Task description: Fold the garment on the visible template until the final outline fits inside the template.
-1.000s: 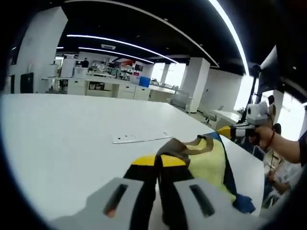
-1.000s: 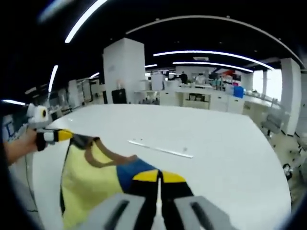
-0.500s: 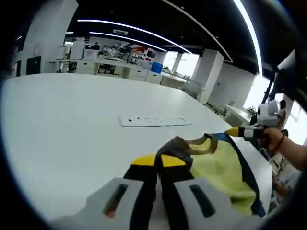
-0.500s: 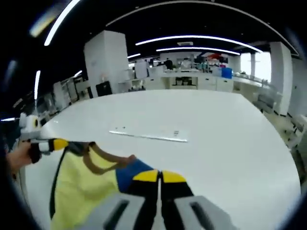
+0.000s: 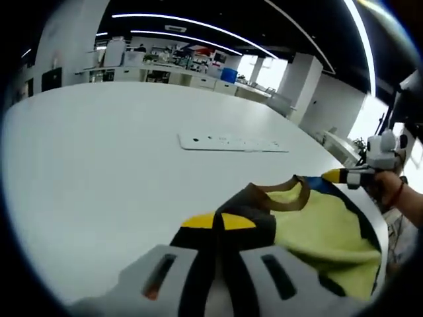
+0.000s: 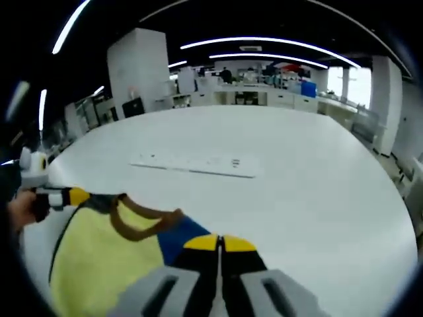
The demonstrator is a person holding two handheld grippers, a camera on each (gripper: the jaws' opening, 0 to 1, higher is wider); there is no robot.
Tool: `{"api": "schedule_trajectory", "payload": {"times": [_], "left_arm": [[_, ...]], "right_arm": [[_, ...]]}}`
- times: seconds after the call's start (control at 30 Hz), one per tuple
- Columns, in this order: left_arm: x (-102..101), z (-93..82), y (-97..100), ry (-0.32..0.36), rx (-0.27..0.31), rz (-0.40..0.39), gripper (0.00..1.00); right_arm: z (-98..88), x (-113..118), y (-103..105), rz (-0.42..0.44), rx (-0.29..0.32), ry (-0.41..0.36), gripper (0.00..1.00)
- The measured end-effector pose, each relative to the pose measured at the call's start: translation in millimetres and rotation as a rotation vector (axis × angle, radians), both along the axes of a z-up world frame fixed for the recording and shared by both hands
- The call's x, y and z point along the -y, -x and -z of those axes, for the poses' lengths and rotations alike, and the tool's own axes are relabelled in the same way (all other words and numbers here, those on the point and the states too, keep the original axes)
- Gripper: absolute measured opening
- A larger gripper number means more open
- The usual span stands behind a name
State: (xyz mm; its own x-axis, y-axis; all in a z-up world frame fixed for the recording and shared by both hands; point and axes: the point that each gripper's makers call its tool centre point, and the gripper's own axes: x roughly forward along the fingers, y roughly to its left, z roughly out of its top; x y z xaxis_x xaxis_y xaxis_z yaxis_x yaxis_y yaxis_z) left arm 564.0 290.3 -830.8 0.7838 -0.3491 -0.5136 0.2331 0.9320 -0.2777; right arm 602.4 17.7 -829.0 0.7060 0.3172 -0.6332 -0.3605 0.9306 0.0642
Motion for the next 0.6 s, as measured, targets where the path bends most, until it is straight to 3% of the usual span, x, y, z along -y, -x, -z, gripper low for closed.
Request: {"api": "schedule_trajectory", "payload": {"times": [0.3,0.37,0.6], "left_arm": [[0.1,1.5,1.1,-0.065,-0.007,0.011,0.00],[-4.1,-1.3,0.8,-0.094,0.002,0.006,0.05],[-10.2,-13.4,7.4,-0.124,0.016,0.001,0.32]], "right_arm": [[4.2,-1.3,5.4,-0.035,-0.020,0.025,0.00],[2.9,-2.3,6.3,-0.049,-0.020,0.026,0.00],[-15.6,-13.3,12.3,-0.128,0.023,0.024,0.40]]}}
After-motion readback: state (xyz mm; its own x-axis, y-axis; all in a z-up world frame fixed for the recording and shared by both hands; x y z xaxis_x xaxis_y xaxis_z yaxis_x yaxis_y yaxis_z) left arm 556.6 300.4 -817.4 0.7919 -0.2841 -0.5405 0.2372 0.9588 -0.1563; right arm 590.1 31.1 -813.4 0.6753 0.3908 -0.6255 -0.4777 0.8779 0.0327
